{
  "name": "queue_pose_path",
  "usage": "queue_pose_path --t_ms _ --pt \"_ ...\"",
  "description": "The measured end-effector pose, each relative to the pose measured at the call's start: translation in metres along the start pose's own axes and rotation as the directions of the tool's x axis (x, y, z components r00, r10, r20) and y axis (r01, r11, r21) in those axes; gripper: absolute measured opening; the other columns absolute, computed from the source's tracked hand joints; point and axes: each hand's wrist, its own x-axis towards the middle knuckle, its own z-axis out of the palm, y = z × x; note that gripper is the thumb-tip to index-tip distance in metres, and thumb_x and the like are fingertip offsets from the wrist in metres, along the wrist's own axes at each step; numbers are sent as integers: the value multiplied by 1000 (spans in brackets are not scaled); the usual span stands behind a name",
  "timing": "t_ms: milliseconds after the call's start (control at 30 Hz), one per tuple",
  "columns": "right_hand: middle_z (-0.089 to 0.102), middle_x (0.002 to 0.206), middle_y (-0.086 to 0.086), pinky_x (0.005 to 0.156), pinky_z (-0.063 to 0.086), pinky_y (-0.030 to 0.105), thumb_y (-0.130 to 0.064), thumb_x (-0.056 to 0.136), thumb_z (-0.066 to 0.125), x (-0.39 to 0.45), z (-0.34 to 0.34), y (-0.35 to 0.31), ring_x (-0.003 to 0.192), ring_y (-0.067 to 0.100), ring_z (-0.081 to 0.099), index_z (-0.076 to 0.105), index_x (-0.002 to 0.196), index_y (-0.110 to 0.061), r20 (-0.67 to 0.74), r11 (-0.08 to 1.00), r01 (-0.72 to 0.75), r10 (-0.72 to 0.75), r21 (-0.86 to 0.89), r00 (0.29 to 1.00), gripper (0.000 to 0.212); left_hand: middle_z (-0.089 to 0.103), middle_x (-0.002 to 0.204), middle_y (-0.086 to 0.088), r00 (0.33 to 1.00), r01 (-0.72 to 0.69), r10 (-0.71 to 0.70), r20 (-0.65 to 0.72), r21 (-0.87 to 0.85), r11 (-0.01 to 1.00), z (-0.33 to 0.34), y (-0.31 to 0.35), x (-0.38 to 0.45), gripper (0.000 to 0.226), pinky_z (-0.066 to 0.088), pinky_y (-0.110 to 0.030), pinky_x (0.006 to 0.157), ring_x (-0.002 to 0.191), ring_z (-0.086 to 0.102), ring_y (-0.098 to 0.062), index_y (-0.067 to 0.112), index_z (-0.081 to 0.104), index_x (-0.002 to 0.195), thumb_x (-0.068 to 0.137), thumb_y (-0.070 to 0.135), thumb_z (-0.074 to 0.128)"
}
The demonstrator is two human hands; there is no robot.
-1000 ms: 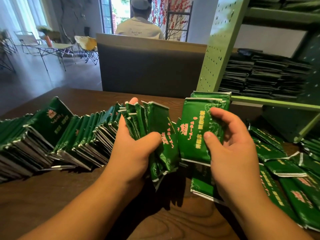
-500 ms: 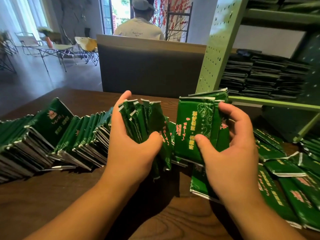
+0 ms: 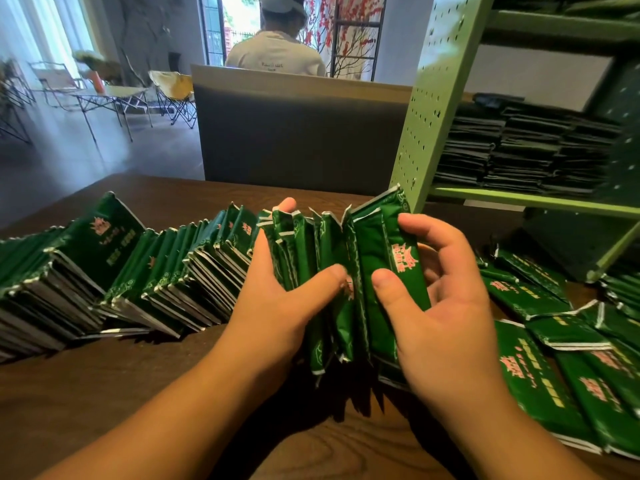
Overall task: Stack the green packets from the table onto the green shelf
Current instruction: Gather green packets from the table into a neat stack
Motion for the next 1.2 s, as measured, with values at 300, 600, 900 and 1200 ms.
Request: queue_pose_path --t_ms 300,600,900,1200 --pt "76 104 -8 75 62 37 2 94 62 9 -8 -1 93 14 74 60 112 -43 -79 983 -122 133 136 988 48 76 86 -10 991 135 -134 14 -129 983 -6 0 6 67 60 -34 57 74 76 -24 15 53 132 67 4 67" --pt "76 103 -5 76 62 39 -7 94 66 14 -12 0 93 16 74 61 113 -42 -185 988 -85 108 131 977 40 67 62 1 986 162 -164 -6 -131 978 -8 -2 7 46 51 -21 45 50 65 -9 -4 50 126 84 -12 66" --pt "78 103 4 85 62 44 0 95 52 17 -9 -9 98 21 75 57 123 -34 31 881 -281 291 381 956 44 66 84 -14 952 291 -304 -32 -210 933 -14 -5 8 59 59 -45 62 69 65 -28 3 54 128 72 7 71" --pt "76 101 -14 80 61 40 -7 94 64 18 -17 -6 93 9 74 59 111 -40 -315 996 -87 81 -7 946 37 70 83 -10 965 234 -253 -64 -219 947 -14 -6 11 61 63 -42 60 68 71 -20 5 51 132 76 3 72"
